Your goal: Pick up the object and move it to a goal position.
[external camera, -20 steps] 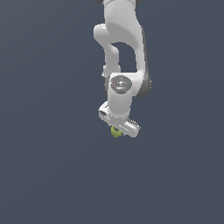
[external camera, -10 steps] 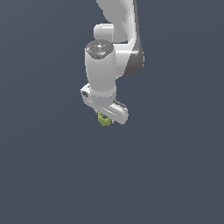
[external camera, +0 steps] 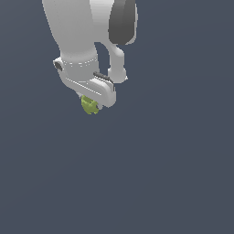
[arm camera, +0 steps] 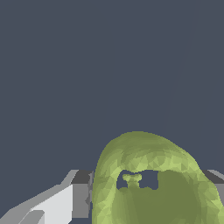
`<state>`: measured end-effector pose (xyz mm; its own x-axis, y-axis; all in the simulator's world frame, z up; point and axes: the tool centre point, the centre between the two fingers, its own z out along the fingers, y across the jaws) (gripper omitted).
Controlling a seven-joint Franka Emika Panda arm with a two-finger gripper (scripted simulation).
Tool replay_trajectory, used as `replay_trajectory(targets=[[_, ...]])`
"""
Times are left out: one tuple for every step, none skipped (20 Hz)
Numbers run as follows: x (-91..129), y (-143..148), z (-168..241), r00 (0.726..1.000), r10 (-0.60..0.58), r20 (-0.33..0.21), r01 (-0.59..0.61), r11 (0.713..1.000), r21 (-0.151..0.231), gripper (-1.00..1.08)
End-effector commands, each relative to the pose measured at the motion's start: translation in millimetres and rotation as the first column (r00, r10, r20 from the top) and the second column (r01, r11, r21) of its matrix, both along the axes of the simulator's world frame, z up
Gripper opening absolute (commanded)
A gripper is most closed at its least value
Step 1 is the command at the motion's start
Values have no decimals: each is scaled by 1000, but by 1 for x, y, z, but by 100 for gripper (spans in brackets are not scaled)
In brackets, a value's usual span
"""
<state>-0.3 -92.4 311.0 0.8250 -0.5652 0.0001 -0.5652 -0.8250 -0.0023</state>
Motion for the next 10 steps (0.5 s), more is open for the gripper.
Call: replay_trajectory(targets=[[-2,-15,27,1000,0,-1,0,1000,0,-100],[-2,-21,38,1000,0,-1,0,1000,0,-100],[-3,-27,48,1000,1,-1,-1,1000,0,-100],[-3,-33,58,1000,1,-1,-1,1000,0,-100],[-3,-39,68,1000,1,-1,-1,1000,0,-100],[-4,-44,78,1000,1,-1,-1,1000,0,-100],[-4,-49,87,1000,1,-1,-1,1000,-1,-100],[-4,-54,96,1000,1,-1,-1,1000,-1,-100],[-4,-59,104,1000,1,-1,-1,1000,-1,-100],[-4,-63,112,1000,1,-1,-1,1000,-1,-100]])
